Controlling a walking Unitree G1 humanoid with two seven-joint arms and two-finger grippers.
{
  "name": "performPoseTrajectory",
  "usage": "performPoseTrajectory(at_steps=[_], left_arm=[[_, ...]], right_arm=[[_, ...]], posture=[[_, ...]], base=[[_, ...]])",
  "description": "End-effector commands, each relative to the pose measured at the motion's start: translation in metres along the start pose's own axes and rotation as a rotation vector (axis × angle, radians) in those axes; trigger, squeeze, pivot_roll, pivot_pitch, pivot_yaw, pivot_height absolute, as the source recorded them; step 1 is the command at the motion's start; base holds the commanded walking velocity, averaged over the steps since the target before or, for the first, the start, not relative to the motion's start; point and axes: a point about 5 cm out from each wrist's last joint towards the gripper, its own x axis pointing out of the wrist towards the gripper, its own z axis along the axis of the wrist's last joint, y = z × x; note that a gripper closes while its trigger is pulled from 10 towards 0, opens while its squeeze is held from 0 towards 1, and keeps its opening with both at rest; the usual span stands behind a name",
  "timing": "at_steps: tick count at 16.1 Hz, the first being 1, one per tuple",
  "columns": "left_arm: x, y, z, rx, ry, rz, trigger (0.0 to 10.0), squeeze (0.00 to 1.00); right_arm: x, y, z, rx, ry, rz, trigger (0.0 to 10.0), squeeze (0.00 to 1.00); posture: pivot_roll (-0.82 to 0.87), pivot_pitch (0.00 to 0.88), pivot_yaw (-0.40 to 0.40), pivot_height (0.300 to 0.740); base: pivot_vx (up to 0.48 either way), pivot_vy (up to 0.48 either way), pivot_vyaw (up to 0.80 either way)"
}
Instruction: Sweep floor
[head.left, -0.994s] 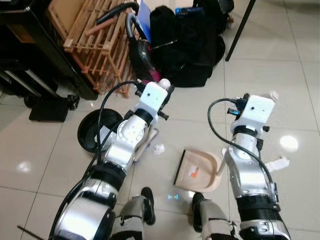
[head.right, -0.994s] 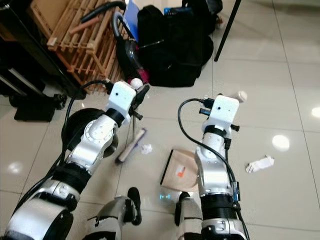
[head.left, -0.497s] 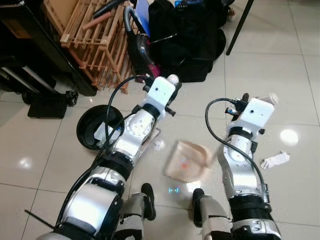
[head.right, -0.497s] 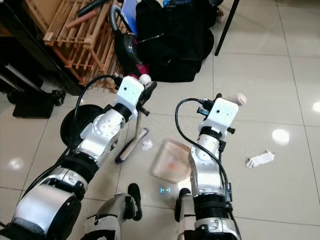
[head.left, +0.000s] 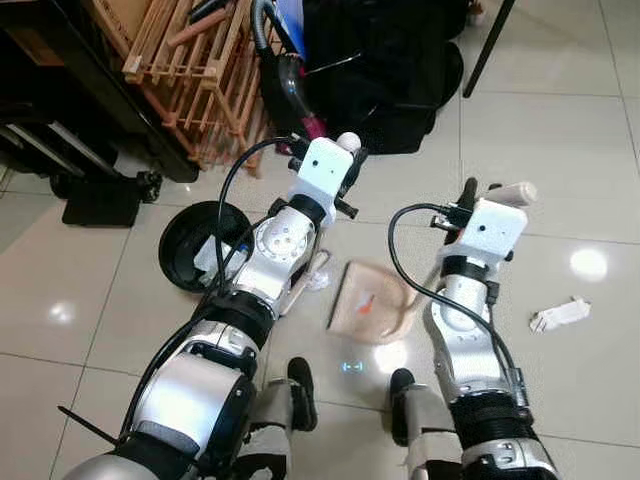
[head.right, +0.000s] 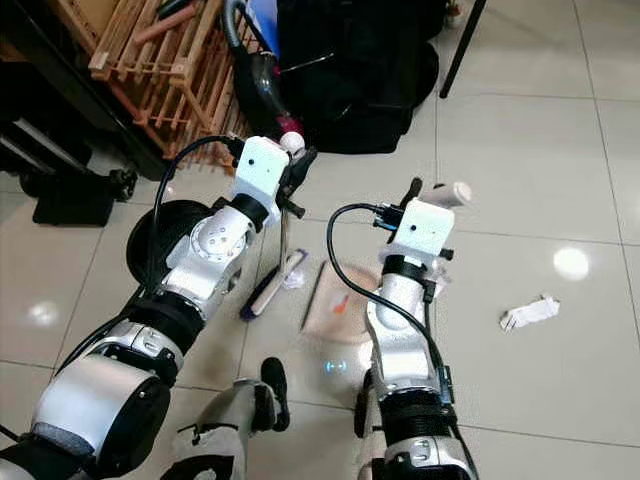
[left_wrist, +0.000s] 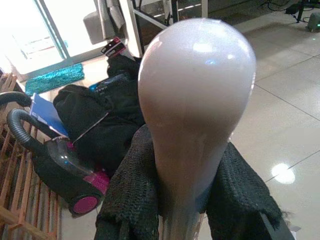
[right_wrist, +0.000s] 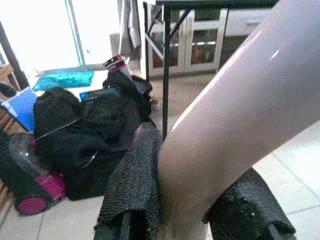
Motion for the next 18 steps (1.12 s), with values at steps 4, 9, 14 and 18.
performPoseTrajectory(at_steps=[4,9,14,18], left_arm=[[-0.008,-0.001,-0.014,-0.068,0.049,0.001,10.0,0.00],[-0.007,0.004,-0.014,-0.092,0.056,0.034,10.0,0.00],[0.004,0.014,-0.001,-0.117,0.023,0.157,10.0,0.00],[0.010,-0.001,0.005,-0.224,0.005,0.153,10.0,0.00]], right_arm=[[-0.001,0.003,0.017,-0.011,-0.150,0.015,10.0,0.00],[-0.012,0.014,0.001,-0.030,-0.113,0.075,10.0,0.00],[-0.020,0.015,-0.010,-0.110,-0.077,0.127,10.0,0.00],[-0.023,0.011,-0.015,-0.115,-0.059,0.105,10.0,0.00]], posture=[[0.10,0.408,0.124,0.740],[0.12,0.409,0.140,0.740],[0.10,0.406,0.135,0.740],[0.10,0.403,0.138,0.740]], base=[[0.000,0.000,0.00],[0.000,0.000,0.00],[0.000,0.000,0.00],[0.000,0.000,0.00]])
